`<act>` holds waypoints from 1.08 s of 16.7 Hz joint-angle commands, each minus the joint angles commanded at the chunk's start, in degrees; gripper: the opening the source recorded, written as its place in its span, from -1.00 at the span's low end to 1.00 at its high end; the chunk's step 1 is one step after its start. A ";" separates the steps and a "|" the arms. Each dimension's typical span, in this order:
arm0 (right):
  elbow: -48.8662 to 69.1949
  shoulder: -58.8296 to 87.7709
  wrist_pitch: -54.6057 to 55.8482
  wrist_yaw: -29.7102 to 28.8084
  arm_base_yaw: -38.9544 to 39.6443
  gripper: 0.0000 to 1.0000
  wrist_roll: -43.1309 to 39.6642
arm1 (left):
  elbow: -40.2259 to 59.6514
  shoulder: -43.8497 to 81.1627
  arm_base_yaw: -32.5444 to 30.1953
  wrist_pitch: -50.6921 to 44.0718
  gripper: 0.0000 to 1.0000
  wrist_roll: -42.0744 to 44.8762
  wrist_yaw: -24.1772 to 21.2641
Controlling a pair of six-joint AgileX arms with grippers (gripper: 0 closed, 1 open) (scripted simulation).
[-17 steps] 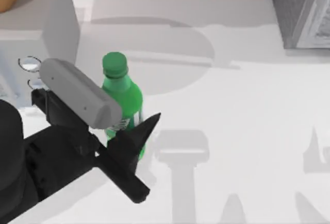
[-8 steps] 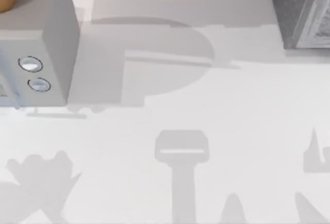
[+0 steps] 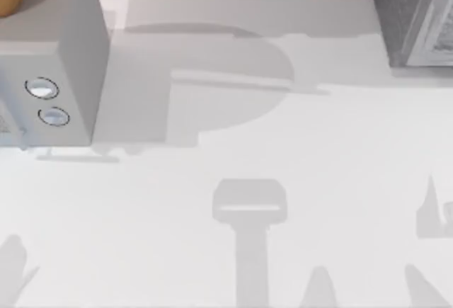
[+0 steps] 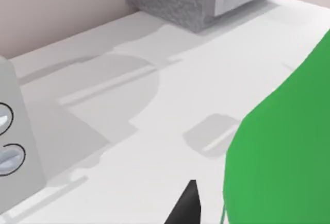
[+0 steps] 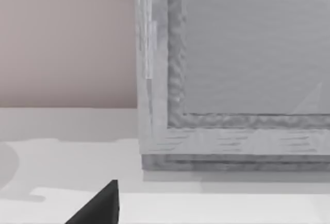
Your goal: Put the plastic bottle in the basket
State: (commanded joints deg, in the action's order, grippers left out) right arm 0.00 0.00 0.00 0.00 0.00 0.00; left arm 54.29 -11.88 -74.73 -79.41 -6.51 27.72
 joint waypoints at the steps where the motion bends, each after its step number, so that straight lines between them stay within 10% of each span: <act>1: 0.00 0.00 0.00 0.00 0.00 1.00 0.00 | 0.20 -0.53 -0.20 -0.78 -1.00 -0.07 0.20; 10: 0.00 0.00 0.00 0.00 0.00 1.00 0.00 | 1.54 4.26 3.02 -0.03 -1.00 -0.04 -0.89; 18: 0.00 0.00 0.00 0.00 0.00 1.00 0.00 | 19.38 32.34 25.83 10.42 -1.00 2.10 -9.88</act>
State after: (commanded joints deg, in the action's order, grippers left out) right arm 0.00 0.00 0.00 0.00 0.00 0.00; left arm 73.67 20.45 -48.91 -68.99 -4.41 17.84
